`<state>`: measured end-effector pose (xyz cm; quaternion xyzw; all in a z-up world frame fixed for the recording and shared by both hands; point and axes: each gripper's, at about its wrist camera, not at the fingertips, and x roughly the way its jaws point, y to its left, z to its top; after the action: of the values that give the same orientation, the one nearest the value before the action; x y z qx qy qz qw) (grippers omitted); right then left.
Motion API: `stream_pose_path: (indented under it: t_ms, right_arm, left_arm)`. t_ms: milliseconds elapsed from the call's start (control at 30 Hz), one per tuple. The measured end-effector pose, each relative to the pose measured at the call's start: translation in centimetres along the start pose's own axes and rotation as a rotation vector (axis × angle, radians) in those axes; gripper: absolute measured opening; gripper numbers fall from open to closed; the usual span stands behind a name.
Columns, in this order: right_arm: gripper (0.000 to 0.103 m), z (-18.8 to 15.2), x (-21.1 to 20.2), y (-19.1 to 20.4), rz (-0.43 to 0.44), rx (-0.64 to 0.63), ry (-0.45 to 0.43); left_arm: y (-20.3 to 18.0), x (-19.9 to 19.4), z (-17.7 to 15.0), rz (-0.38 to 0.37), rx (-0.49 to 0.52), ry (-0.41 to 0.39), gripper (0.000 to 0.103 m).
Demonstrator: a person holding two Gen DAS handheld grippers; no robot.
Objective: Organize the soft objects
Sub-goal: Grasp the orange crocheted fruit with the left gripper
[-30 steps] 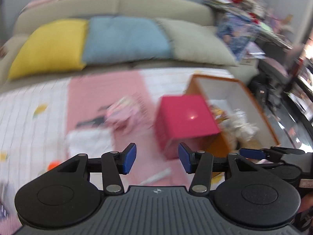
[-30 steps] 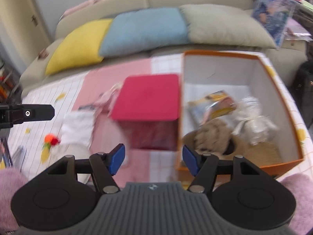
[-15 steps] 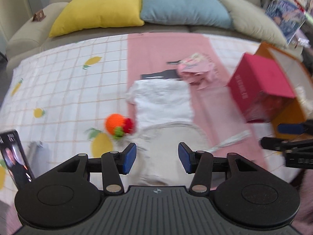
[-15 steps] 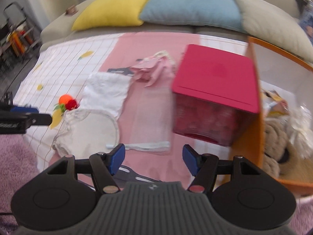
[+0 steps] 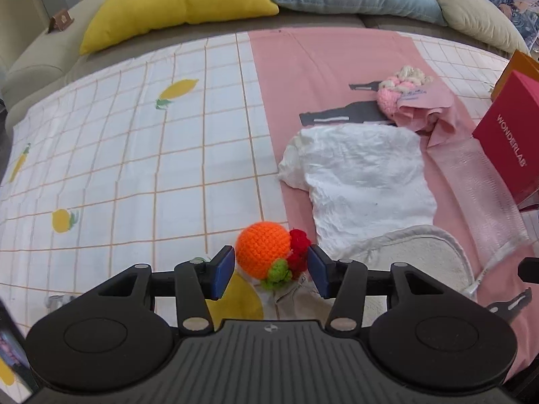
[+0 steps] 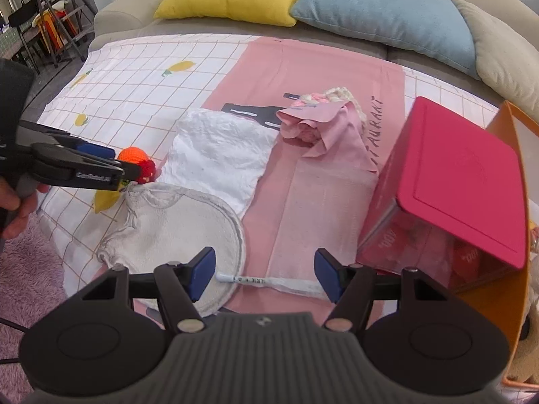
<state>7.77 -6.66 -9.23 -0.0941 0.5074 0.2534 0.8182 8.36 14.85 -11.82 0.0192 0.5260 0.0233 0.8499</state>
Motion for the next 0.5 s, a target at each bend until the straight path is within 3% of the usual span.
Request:
stream_pose_path:
  t_ms: [200, 333, 500]
  right_arm:
    - [0.065, 0.6, 1.7, 1.2, 0.016, -0.022, 0.023]
    - [0.065, 0.7, 3.0, 2.2, 0.046, -0.052, 0.038]
    - [0.065, 1.0, 4.8, 3.3, 0.051, -0.1, 0.042]
  left_arm:
    - [0.1, 1.4, -0.1, -0.011, -0.013, 0.004, 0.065]
    - [0.2, 1.7, -0.2, -0.019, -0.017, -0.014, 0.059]
    - [0.5, -0.2, -0.3, -0.018, -0.07, -0.065, 0.058]
